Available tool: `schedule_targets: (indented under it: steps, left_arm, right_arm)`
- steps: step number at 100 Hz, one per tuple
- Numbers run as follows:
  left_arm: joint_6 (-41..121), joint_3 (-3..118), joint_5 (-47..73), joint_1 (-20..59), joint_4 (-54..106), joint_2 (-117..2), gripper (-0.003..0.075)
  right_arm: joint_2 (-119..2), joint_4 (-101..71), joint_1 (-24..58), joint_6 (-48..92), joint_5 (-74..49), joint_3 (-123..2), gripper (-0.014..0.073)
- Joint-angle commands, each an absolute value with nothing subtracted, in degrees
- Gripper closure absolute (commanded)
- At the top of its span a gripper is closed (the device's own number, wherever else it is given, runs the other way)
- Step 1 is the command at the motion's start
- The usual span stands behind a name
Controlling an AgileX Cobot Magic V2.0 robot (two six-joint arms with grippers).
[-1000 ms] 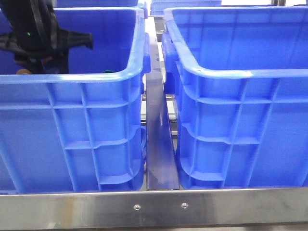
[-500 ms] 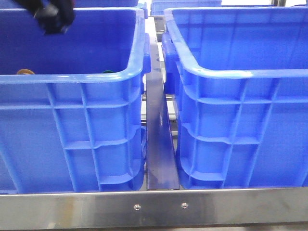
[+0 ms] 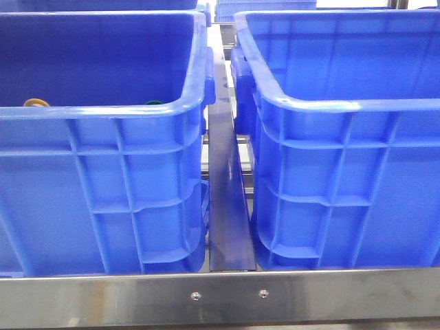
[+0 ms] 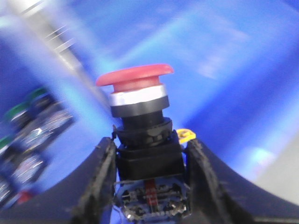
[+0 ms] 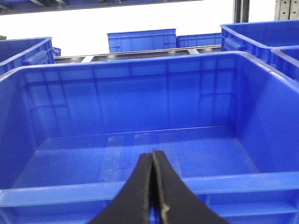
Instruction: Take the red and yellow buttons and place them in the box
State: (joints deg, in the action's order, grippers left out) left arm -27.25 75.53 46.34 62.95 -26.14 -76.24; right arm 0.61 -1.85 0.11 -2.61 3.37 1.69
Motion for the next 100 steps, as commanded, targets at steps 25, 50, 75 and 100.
schedule_targets:
  steps: [25,50,75,100]
  left_arm:
    - [-18.48,77.08,43.62,68.41,-27.48,-74.31,0.0738]
    - [-18.02,77.08,43.83,68.41,-27.63,-74.31,0.0738]
    - [-18.02,77.08,43.83,68.41,-27.73,-74.31,0.0738]
    - [-18.02,77.08,44.05,68.41,-27.78,-74.31,0.0738]
  right_arm:
    - [1.99,-2.33,0.16,-4.44,13.41,-0.15,0.0681]
    - [1.10,-2.39,0.16,-13.21,-5.15,-14.78,0.0681]
    - [-9.75,-6.94,0.16,-13.21,-30.89,-34.07,0.0681]
    - [-23.28,-18.64,0.16,-12.53,-40.17,-40.65,0.0681]
